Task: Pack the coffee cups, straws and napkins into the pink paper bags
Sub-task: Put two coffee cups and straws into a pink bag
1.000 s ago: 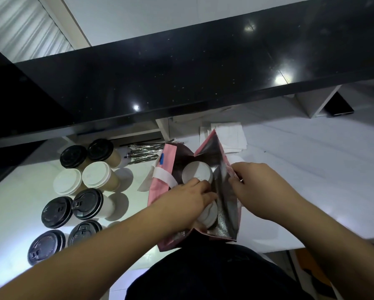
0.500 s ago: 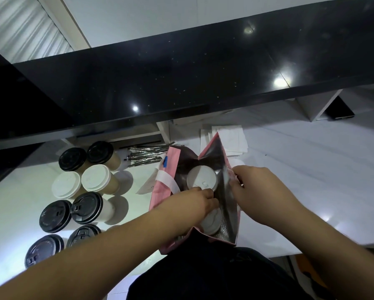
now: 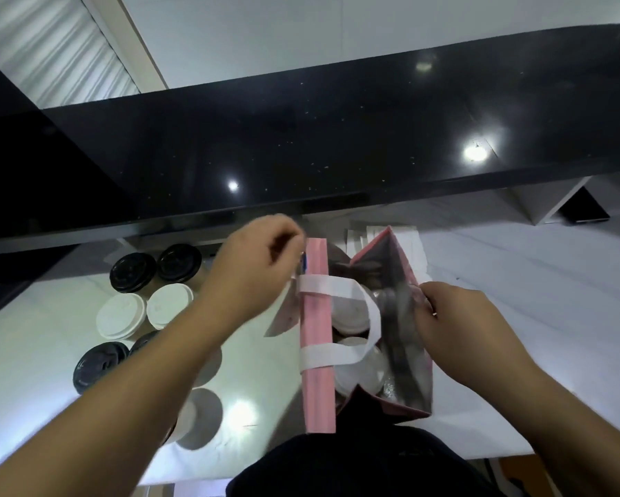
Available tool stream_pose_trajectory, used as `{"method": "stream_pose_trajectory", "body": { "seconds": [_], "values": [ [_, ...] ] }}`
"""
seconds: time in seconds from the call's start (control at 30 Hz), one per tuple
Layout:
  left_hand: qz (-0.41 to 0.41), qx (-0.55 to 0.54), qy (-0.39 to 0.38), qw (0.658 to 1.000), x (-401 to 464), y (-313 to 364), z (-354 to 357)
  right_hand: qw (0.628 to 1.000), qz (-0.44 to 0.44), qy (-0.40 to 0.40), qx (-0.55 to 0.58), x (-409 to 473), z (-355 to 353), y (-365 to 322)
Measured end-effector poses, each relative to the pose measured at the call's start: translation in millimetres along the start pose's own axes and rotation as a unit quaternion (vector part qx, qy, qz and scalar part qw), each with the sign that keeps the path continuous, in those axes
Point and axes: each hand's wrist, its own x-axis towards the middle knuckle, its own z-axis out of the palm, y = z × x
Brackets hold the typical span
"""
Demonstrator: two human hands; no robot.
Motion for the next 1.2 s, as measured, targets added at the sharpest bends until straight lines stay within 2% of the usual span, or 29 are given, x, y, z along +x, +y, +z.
{"method": "stream_pose_trajectory", "body": {
  "seconds": [0.03,0.1,0.2,0.27,0.37,0.5,0.6,0.87,1.07,1.2],
  "values": [
    [-0.057,0.024,0.003,0.998,3,-24,2,1.0,0.004,-0.005,-0.001,2,-1,1],
    [-0.145,0.083,-0.04,0.985,4,-72,15,1.0,0.008,-0.012,-0.009,6,-2,4],
    [-0.176,0.193,-0.143,0.955,-2,-127,43,1.0,0.012,-0.023,-0.016,9,0,7],
    [-0.187,0.228,-0.184,0.938,-3,-152,61,0.999,0.017,-0.03,-0.027,10,1,7],
    [-0.193,0.259,-0.223,0.92,1,-175,84,0.999,0.021,-0.021,-0.037,10,1,5],
    [-0.198,0.27,-0.22,0.916,12,-192,107,0.999,-0.011,-0.013,-0.038,7,1,1],
    [-0.201,0.272,-0.236,0.911,14,-201,120,0.999,0.006,-0.034,-0.041,6,-2,-3],
    [-0.143,0.312,-0.222,0.913,4,-214,127,0.998,0.036,-0.042,-0.03,6,-7,-14],
    [-0.116,0.259,-0.237,0.929,9,-211,127,0.996,0.05,-0.059,-0.039,7,-4,-16],
    [-0.097,0.264,-0.25,0.926,10,-207,129,0.996,0.053,-0.058,-0.039,6,-3,-16]
  ]
}}
